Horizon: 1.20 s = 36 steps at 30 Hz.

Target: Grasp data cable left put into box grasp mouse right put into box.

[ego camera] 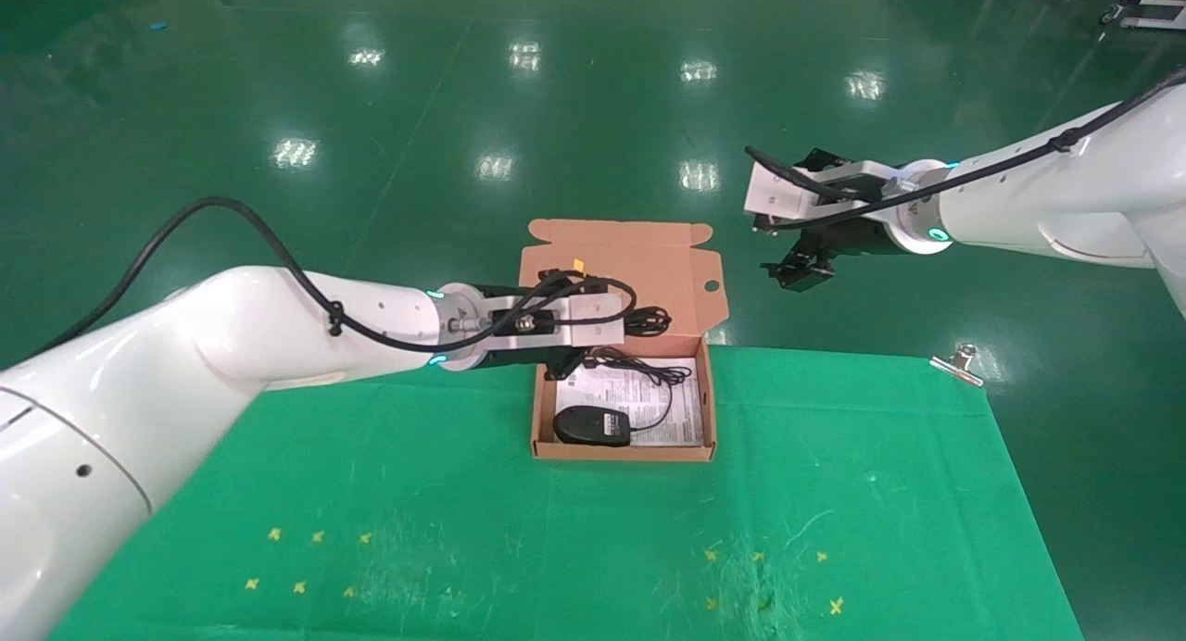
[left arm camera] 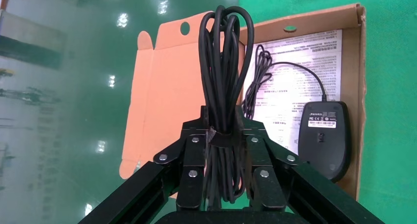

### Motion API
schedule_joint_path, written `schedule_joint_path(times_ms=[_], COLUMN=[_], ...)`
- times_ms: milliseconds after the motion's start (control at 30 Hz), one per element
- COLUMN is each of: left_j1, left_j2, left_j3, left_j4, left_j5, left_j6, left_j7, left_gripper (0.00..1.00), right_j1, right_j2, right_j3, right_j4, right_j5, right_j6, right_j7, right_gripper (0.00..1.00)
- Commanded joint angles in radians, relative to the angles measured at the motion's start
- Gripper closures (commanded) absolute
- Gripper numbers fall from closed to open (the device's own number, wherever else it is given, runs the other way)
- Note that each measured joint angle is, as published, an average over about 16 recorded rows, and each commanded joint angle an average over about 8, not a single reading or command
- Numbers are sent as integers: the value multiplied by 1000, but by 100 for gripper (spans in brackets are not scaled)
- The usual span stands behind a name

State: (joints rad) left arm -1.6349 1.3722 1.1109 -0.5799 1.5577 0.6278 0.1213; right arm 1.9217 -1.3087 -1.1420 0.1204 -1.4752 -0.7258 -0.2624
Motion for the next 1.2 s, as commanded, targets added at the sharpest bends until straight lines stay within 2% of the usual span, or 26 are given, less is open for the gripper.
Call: schedule_joint_path(times_ms=[33, 267, 400, 600, 800, 967, 1200], left_j1=[0, -9, -43, -110, -126, -91, -10], left_j2=[0, -16, -28, -23, -22, -62, -149], left_j3=[-2, -7, -14, -32, -41, -84, -177], left_j4=[0, -22, -46, -42, -31, -65, -145], left_j5=[4, 10, 7, -3, -24, -70, -165], left_j6=[1, -1, -36, -101, -111, -59, 57], left_j7=[-1, 3, 31, 106, 128, 105, 53], left_gripper=[0, 0, 0, 0, 0, 0, 0], right_j1=[0, 1, 24, 80, 100, 65, -45], right_j2=[0, 0, 0, -2, -4, 24, 105], right_j3=[0, 0, 6, 4, -5, 28, 128], right_j4=[1, 6, 19, 50, 70, 117, 242], right_j5=[0, -1, 4, -9, -24, 4, 93], right_j6=[0, 2, 34, 93, 98, 63, -37], right_j7=[0, 1, -8, -59, -91, -71, -9], right_gripper=[0, 0, 0, 0, 0, 0, 0])
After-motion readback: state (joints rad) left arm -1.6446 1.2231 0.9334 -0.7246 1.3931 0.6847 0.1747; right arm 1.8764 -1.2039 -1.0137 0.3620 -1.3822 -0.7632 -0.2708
